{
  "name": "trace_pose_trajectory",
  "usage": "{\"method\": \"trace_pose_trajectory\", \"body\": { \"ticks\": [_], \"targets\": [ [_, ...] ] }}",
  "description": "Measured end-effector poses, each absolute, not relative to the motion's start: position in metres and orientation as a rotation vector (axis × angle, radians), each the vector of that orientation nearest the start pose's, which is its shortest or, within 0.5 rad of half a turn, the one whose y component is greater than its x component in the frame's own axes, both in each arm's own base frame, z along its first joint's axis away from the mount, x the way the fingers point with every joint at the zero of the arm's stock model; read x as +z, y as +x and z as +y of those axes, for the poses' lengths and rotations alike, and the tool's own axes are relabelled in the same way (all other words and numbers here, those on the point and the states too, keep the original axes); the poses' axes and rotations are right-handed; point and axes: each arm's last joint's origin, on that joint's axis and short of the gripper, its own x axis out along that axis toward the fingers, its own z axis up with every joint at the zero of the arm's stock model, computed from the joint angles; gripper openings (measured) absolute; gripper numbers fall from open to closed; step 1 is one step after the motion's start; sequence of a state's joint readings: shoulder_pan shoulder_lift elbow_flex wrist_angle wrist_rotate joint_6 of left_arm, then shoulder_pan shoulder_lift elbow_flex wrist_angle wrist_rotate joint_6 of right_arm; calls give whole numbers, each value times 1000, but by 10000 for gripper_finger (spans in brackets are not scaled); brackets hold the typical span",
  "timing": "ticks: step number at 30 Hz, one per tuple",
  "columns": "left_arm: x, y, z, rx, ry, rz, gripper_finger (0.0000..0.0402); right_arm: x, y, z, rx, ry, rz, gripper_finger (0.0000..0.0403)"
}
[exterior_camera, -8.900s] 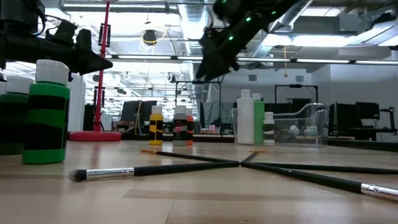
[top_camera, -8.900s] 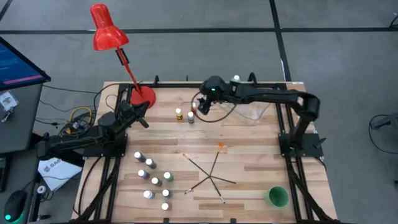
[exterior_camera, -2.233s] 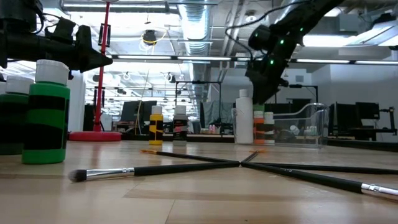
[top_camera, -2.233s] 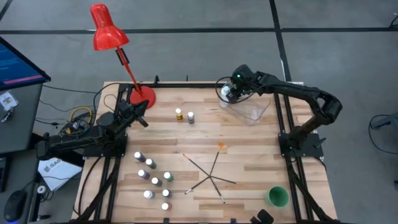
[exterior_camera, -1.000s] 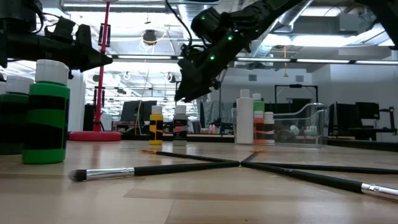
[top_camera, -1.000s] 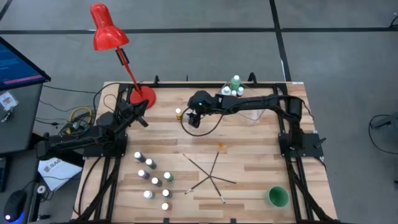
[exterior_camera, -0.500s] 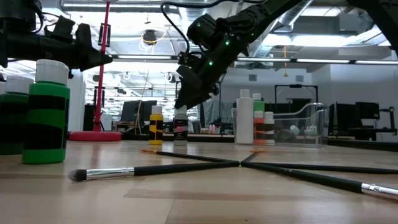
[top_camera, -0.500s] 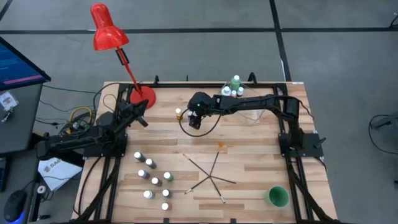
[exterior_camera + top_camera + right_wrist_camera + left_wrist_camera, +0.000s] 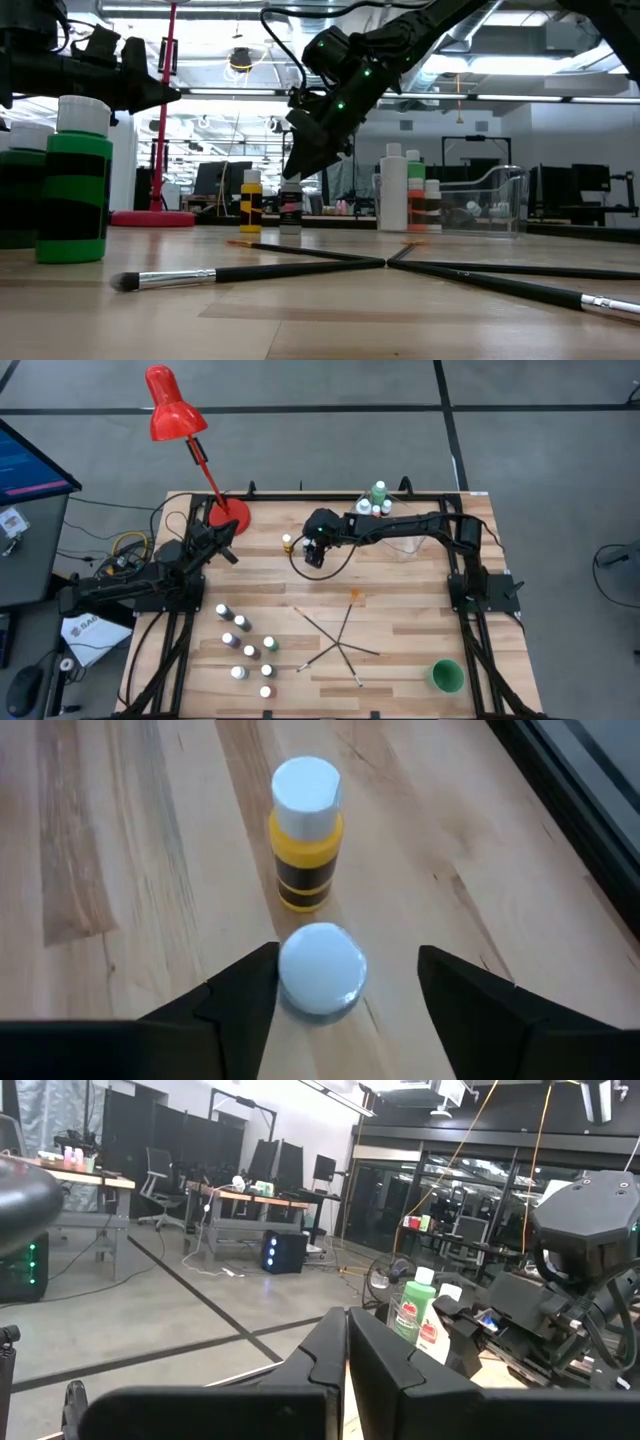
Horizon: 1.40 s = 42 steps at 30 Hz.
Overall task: Pick & Place Paint Supplies
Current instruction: Put the small gray paint bottle into the transparent bin
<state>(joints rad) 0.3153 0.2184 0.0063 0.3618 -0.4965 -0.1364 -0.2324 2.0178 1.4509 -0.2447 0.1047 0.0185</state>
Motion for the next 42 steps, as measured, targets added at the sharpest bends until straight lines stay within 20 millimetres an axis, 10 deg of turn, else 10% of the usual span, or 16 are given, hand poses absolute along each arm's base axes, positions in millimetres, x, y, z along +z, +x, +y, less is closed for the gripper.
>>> {"method": "trace_pose_trajectory", "body": {
  "ticks": [9, 23, 42],
  "targets": [
    [182, 97, 46, 799, -142, -208, 8, 190, 426, -107, -331, 71, 816, 109],
    [182, 97, 46, 798, -143, -213, 8, 198, 419, -105, -343, 77, 847, 104],
    [182, 97, 46, 798, -143, -215, 8, 342, 286, -84, -656, 90, 908, 111]
  ]
}}
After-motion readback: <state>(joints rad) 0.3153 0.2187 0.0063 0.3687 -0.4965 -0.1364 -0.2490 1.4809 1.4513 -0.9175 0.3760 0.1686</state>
